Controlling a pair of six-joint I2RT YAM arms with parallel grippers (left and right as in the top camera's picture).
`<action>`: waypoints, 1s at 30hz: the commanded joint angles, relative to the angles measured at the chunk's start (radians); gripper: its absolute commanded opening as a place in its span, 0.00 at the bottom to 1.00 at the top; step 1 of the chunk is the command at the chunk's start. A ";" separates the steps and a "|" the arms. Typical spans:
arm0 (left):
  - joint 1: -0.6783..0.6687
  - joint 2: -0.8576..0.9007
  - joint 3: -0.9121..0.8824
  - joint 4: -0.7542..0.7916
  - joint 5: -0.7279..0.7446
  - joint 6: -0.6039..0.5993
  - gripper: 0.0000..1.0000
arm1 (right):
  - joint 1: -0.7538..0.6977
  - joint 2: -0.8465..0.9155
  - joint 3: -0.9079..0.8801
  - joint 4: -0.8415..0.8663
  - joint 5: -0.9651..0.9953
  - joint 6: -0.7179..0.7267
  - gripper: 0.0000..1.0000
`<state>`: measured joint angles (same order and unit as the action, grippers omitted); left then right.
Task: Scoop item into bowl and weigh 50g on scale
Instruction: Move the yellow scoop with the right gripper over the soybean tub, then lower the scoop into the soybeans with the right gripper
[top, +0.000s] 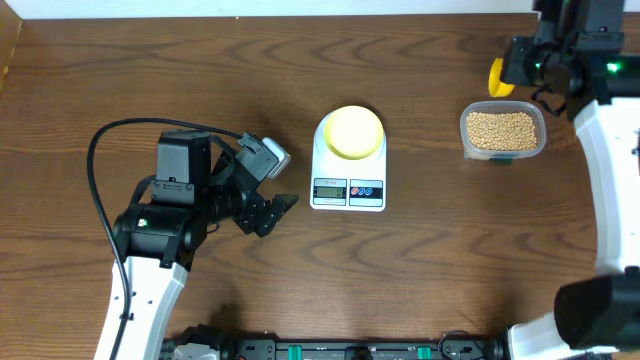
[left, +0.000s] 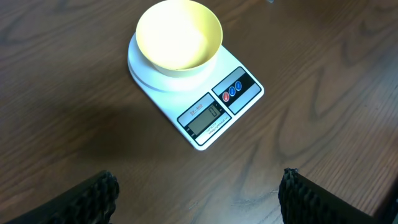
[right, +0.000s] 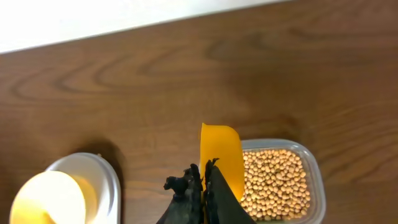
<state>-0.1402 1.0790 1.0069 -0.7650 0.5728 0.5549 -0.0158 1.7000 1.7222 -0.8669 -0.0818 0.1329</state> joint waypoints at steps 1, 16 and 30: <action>0.004 0.000 -0.004 -0.001 -0.002 0.013 0.84 | -0.005 0.014 0.020 0.000 -0.003 -0.015 0.01; 0.004 0.000 -0.004 -0.001 -0.002 0.013 0.84 | -0.018 0.032 0.020 -0.005 0.005 -0.054 0.01; 0.004 0.000 -0.004 -0.001 -0.002 0.013 0.84 | -0.050 0.042 0.016 -0.082 0.099 -0.079 0.02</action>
<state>-0.1402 1.0790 1.0069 -0.7650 0.5732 0.5549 -0.0620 1.7260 1.7222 -0.9443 0.0002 0.0700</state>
